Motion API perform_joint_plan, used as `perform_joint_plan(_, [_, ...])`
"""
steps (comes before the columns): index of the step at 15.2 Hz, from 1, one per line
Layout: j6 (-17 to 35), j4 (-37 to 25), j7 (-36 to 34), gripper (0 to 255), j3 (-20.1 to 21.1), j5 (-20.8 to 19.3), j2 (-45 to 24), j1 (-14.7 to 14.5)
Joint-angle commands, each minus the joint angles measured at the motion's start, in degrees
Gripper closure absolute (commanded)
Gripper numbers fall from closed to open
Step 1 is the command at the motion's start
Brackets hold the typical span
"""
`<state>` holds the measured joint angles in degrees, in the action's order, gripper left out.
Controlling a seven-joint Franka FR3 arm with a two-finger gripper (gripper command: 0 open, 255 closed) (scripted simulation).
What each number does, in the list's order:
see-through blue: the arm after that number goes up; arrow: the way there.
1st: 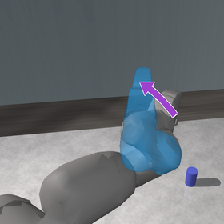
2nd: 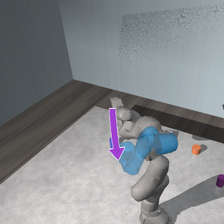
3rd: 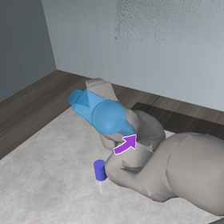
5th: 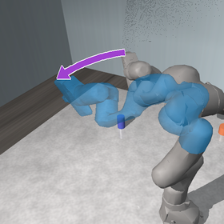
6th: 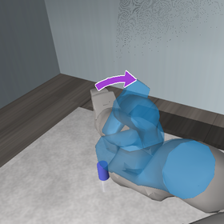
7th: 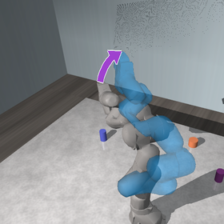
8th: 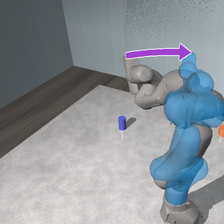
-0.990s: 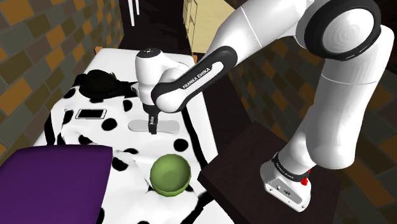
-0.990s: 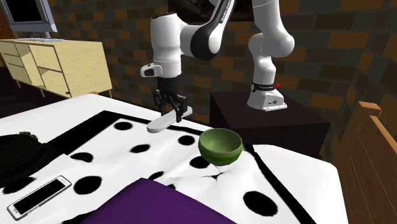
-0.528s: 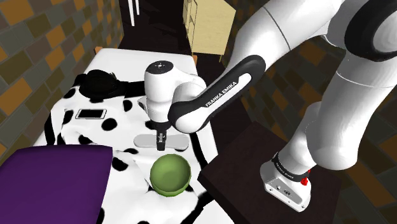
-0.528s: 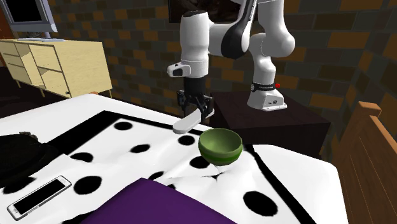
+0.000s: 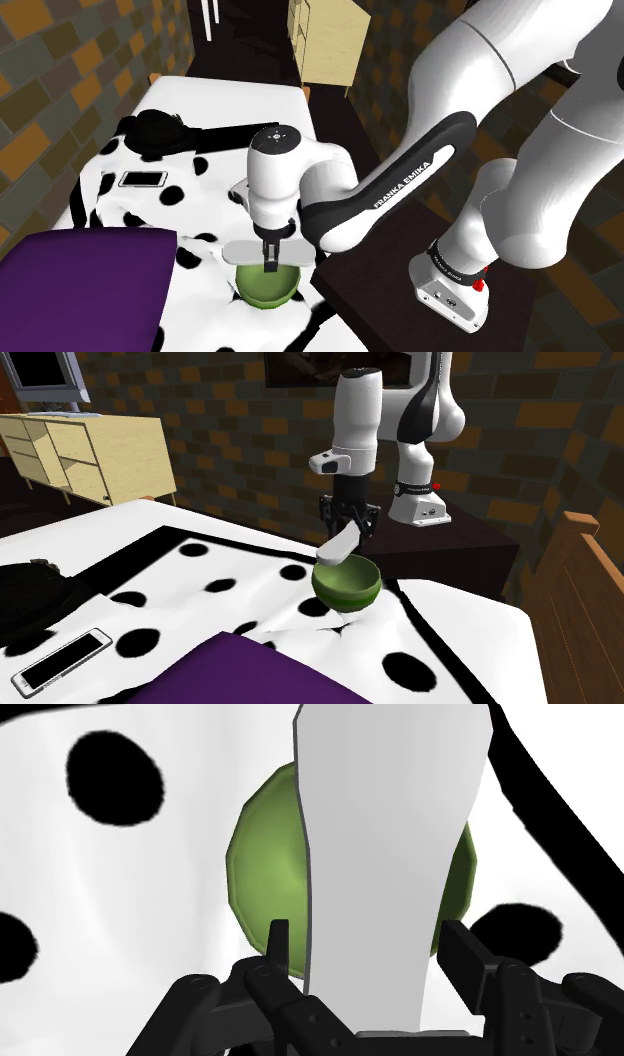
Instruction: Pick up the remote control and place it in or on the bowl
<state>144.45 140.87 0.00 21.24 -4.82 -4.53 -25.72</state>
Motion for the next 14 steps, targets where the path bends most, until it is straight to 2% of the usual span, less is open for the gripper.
perform_joint_plan(1, [1.2,0.6,-1.0,255,0.1,-0.6,-0.7,-0.3])
perform_joint_plan(14, [10.1,0.4,-7.1,255,-3.1,-8.9,-10.6,-2.2])
